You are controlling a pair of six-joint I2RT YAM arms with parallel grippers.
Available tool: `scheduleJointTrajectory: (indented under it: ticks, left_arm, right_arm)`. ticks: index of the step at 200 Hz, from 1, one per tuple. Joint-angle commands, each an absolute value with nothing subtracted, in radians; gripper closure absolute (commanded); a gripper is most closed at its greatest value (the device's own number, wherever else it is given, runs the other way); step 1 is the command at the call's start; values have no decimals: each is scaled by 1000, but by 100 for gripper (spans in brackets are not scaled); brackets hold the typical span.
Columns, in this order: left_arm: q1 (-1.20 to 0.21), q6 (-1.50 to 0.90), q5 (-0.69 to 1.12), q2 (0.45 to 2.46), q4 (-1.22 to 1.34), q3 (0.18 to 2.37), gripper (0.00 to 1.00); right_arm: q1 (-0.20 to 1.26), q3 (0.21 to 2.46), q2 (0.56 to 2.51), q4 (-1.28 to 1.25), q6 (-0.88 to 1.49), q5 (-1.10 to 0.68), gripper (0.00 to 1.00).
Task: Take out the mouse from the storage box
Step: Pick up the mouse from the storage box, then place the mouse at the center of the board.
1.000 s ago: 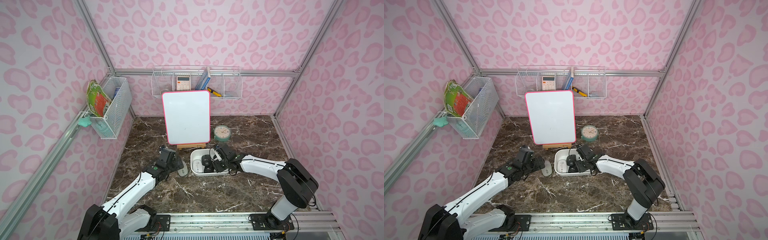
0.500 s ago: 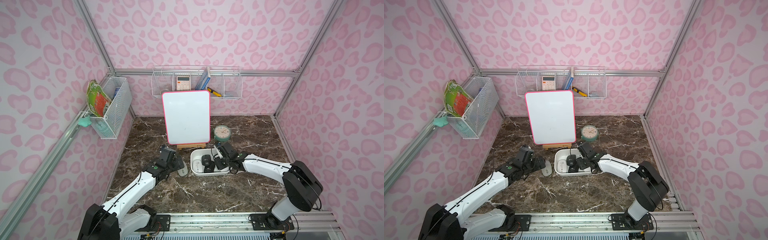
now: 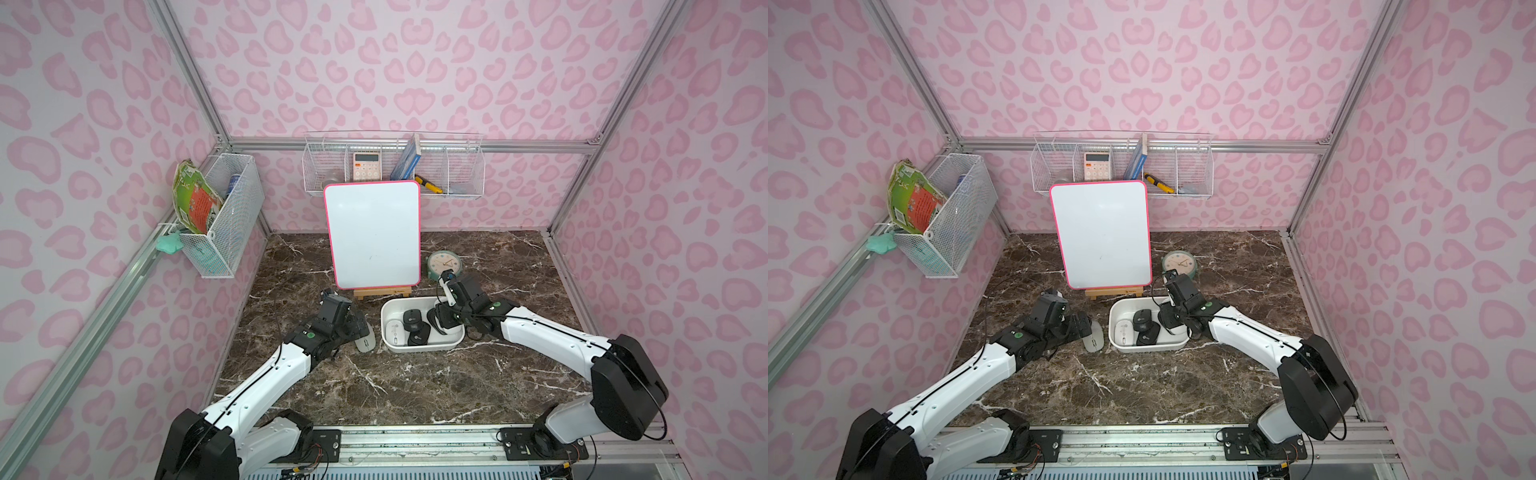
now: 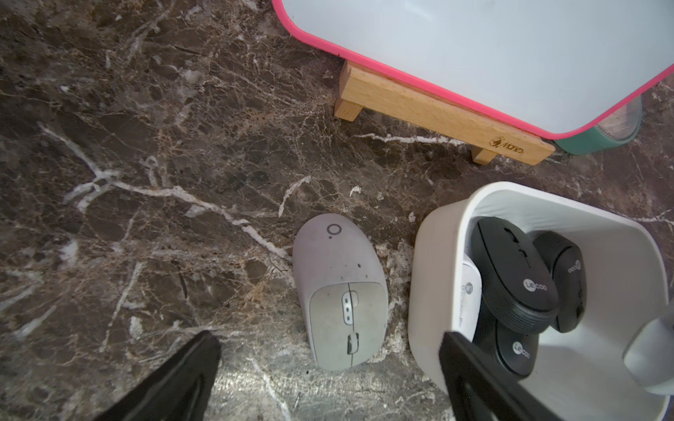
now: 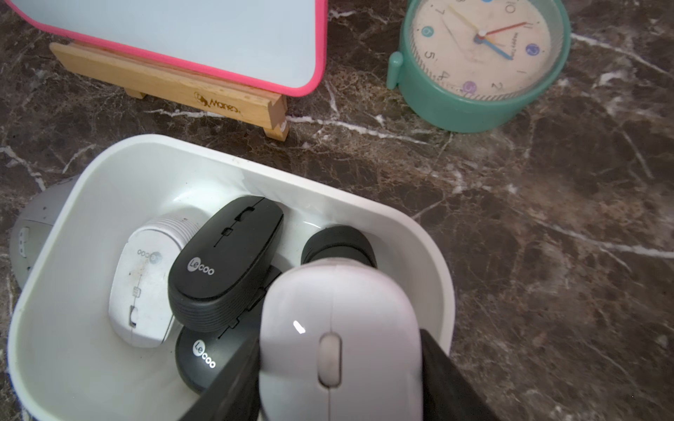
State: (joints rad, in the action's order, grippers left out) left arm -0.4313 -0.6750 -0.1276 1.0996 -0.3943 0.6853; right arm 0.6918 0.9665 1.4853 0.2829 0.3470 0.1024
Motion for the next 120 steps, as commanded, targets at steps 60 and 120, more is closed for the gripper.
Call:
scheduleJointTrajectory:
  ticks: [60,120]
  left_arm:
    - [-431,-652,-112,1066,-422,693,1]
    - [-431,-652,-103,1084,-428,719,1]
  right_arm:
    - [568,980,1392,324,406,46,54]
    - [428,953,1366,350,442,-5,56]
